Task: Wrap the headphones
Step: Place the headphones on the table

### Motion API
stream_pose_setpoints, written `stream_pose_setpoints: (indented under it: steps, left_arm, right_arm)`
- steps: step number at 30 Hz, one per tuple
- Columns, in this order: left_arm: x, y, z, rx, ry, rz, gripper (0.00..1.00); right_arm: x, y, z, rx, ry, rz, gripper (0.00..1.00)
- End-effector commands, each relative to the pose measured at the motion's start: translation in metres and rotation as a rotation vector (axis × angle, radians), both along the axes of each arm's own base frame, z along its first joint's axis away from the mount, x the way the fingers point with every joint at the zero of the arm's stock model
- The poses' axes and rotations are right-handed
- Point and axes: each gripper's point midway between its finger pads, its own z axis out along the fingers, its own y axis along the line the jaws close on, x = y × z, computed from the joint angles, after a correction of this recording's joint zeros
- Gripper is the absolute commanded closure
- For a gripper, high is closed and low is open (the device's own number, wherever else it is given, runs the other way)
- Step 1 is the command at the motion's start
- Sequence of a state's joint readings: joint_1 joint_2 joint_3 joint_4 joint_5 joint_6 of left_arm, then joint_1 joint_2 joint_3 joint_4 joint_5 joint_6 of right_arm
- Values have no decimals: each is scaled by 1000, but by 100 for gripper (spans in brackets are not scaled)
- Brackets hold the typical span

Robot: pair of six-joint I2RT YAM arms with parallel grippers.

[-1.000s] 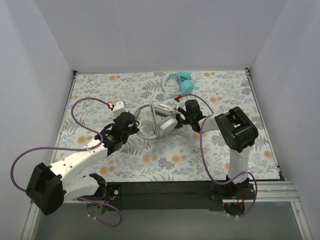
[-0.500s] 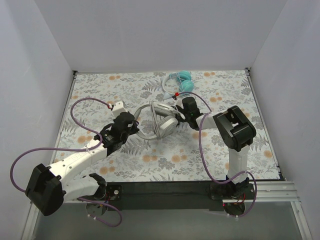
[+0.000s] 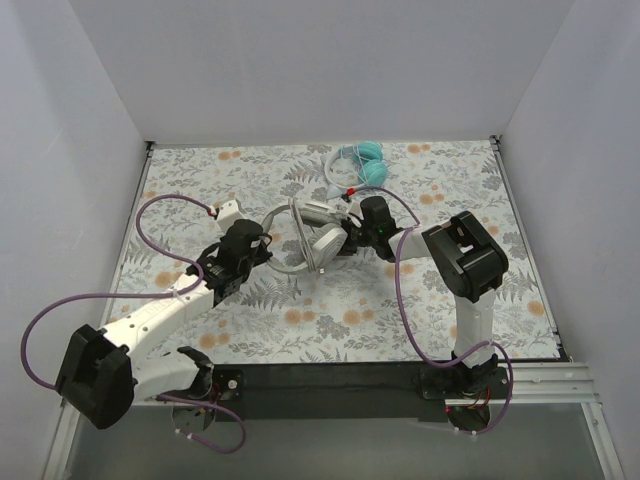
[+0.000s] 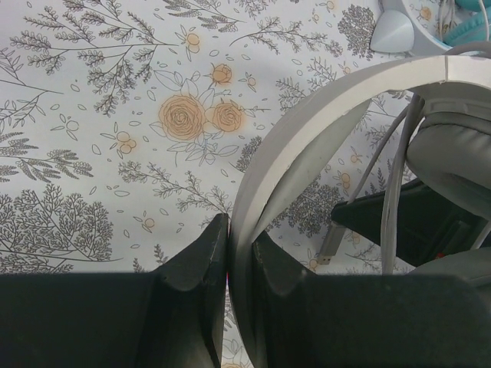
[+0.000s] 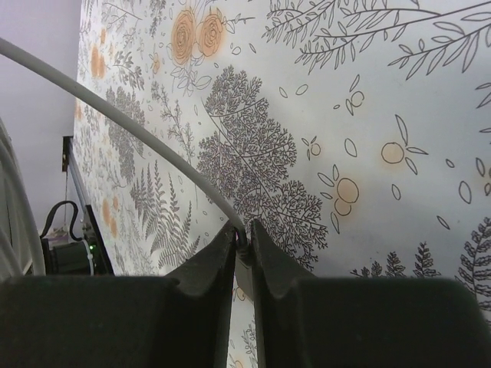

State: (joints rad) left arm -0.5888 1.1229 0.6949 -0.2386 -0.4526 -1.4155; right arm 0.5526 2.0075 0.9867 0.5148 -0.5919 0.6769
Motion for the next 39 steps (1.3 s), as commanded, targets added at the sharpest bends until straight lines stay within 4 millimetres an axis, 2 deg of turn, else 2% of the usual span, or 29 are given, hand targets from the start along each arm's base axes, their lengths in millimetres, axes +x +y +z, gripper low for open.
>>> stream_pose_setpoints:
  steps: [1,19,24,29,39]
  left_arm:
    - [22,-6,36,-148,-128,53,100]
    - [40,16,12,-198,-96,134,100]
    - [43,17,0,-196,-71,149,100]
    - [51,16,-2,-209,-82,164,100]
    - [62,25,-20,-211,-54,204,100]
  right_arm:
    - [5,4,0,-5,-1,-16,82]
    - [2,3,-8,-18,37,-38,81]
    - [3,1,-9,-20,42,-48,81]
    - [4,2,-10,-20,48,-53,80]
    - [4,1,-13,-26,57,-64,80]
